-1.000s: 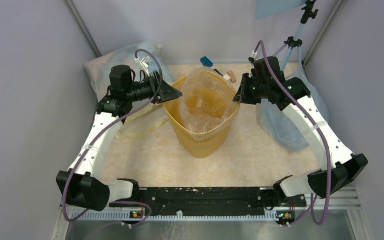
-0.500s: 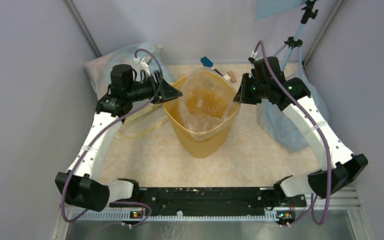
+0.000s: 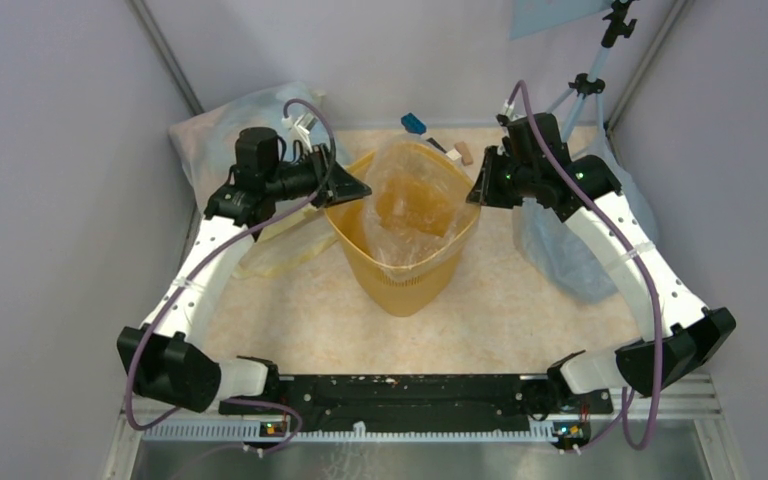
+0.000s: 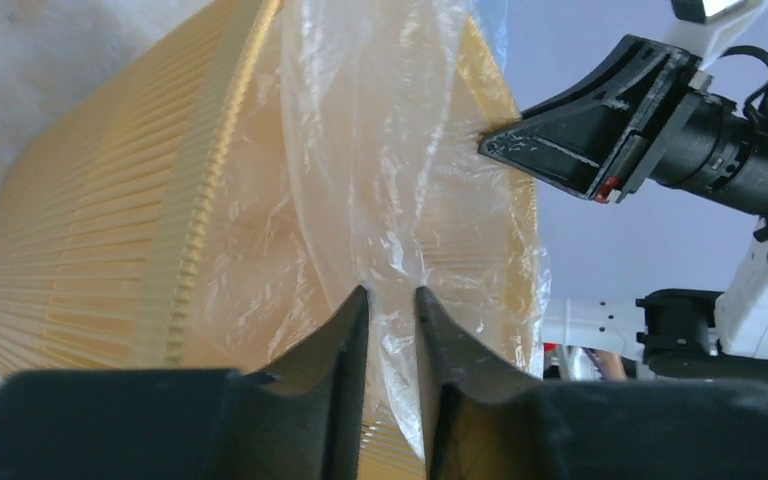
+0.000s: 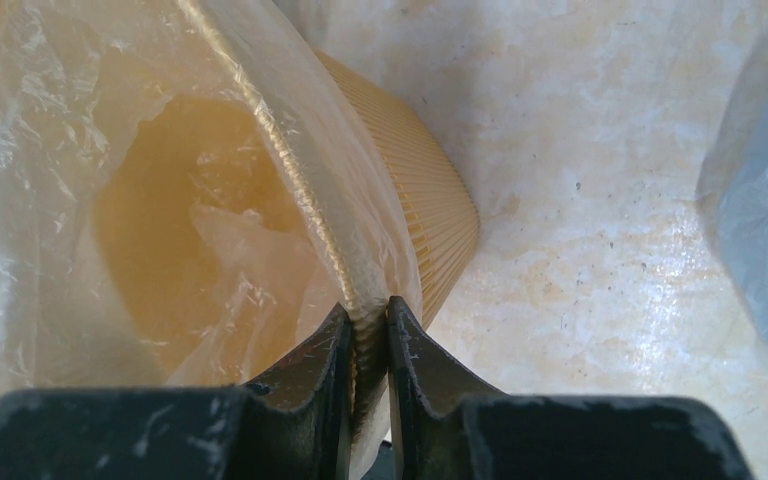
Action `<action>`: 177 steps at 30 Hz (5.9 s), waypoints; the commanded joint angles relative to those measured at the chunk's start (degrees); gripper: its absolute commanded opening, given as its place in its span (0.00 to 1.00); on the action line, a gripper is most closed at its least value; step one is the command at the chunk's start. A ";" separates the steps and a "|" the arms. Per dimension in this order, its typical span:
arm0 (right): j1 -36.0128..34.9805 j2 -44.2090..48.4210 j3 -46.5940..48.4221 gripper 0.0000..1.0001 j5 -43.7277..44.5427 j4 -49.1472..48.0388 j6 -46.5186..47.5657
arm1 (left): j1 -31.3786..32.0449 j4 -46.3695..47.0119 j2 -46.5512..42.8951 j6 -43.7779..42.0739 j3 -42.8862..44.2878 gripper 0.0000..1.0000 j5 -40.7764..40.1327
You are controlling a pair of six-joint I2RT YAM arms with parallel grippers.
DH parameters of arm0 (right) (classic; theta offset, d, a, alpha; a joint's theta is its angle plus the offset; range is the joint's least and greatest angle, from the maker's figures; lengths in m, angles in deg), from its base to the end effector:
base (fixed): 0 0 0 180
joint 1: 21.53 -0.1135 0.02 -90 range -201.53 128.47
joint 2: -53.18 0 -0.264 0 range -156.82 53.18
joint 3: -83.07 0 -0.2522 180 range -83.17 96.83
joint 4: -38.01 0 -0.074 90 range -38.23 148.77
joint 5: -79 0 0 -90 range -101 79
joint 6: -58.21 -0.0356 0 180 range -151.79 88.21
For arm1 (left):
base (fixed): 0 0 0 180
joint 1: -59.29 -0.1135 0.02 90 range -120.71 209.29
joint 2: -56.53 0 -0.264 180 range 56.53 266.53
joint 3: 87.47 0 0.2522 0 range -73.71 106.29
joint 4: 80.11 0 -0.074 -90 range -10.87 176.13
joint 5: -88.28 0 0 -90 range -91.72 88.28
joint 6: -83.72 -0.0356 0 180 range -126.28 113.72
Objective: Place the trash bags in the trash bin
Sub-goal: Place the trash bag in the trash bin.
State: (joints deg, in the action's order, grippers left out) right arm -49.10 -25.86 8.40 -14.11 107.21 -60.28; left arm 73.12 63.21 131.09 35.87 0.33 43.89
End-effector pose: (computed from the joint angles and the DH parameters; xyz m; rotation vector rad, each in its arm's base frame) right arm 0.2439 0.1295 0.4098 -0.0091 2.3845 0.5454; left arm 0.2716 -0.0931 0.3864 0.0471 2.1274 -1.3934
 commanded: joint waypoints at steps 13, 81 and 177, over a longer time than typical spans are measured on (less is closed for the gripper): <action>0.85 1.17 0.25 0.00 2.94 0.57 0.98 | -1.08 -6.99 2.10 -2.98 2.34 0.00 3.88; 1.12 0.30 2.83 0.00 9.60 2.74 2.87 | -3.17 -19.19 5.67 -8.26 16.68 0.00 -0.69; 0.33 3.52 -4.48 0.56 -17.91 -3.56 -17.84 | -10.05 16.20 -18.20 15.14 -24.64 0.00 15.29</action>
State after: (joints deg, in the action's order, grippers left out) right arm -48.51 -24.79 6.26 -30.88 107.56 -73.13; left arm 62.82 77.44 114.72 50.67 -21.11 61.09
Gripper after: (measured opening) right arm 0.643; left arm 0.003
